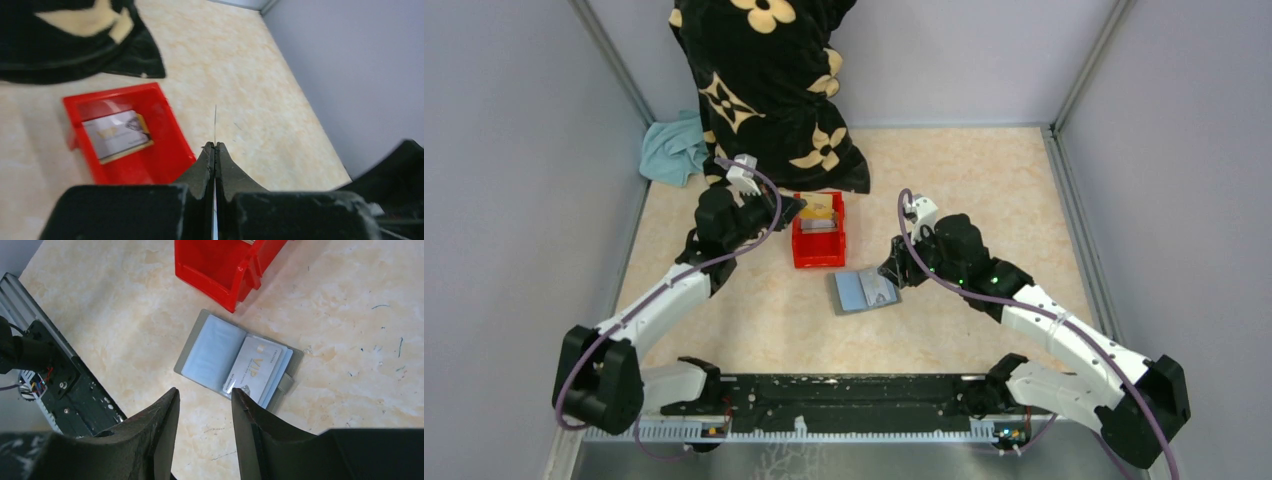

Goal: Take the credit cards out of the card holder

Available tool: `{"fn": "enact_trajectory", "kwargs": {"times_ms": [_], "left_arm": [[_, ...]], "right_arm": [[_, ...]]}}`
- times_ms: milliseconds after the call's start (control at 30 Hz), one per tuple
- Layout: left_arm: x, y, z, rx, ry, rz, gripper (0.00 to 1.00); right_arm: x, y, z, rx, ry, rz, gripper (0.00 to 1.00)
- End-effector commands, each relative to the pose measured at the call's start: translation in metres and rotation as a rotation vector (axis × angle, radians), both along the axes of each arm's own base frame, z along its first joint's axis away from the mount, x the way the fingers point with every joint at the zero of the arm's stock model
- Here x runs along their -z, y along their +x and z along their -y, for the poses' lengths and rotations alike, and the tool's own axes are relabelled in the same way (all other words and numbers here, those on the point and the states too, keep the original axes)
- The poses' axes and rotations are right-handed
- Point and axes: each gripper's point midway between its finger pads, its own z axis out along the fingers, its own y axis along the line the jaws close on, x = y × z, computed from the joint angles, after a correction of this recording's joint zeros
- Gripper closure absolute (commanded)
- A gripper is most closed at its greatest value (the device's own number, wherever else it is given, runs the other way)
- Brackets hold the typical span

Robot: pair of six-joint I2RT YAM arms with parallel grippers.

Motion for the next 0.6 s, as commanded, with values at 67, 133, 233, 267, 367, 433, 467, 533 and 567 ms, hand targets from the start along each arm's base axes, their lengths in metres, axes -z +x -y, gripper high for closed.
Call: {"fn": "enact_trajectory", "kwargs": {"times_ms": [67,133,233,267,367,433,467,533,567], "left_arm": [[0.011,0.048,-0.002,-0.004,0.053,-0.036,1.00],[0.021,0.062,0.001,-0.008,0.059,-0.056,1.00],[0.041,0.076,0.010,0.020,0.070,-0.096,1.00],[0.046,0.079,0.013,0.026,0.064,-0.106,1.00],[0.063,0.089,0.014,0.010,0.065,-0.138,1.00],[0.072,0.095,0.011,-0.020,0.079,-0.143,1.00],[0.076,0.097,0.008,-0.034,0.089,-0.146,1.00],[0.081,0.100,0.006,-0.050,0.103,-0.149,1.00],[0.083,0.101,0.005,-0.053,0.106,-0.153,1.00]], "right_arm": [[-0.005,0.018,-0.018,-0.031,0.040,0.004,0.57],[0.001,0.021,-0.021,-0.044,0.026,-0.010,0.58],[0.010,0.024,-0.020,-0.052,0.008,-0.021,0.58],[0.012,0.025,-0.019,-0.054,0.004,-0.023,0.58],[0.016,0.026,-0.016,-0.053,-0.001,-0.027,0.58],[0.018,0.027,-0.014,-0.049,-0.003,-0.028,0.58],[0.019,0.027,-0.012,-0.046,-0.005,-0.031,0.58],[0.021,0.026,-0.012,-0.045,-0.003,-0.034,0.58],[0.022,0.026,-0.011,-0.044,-0.002,-0.036,0.58]]}}
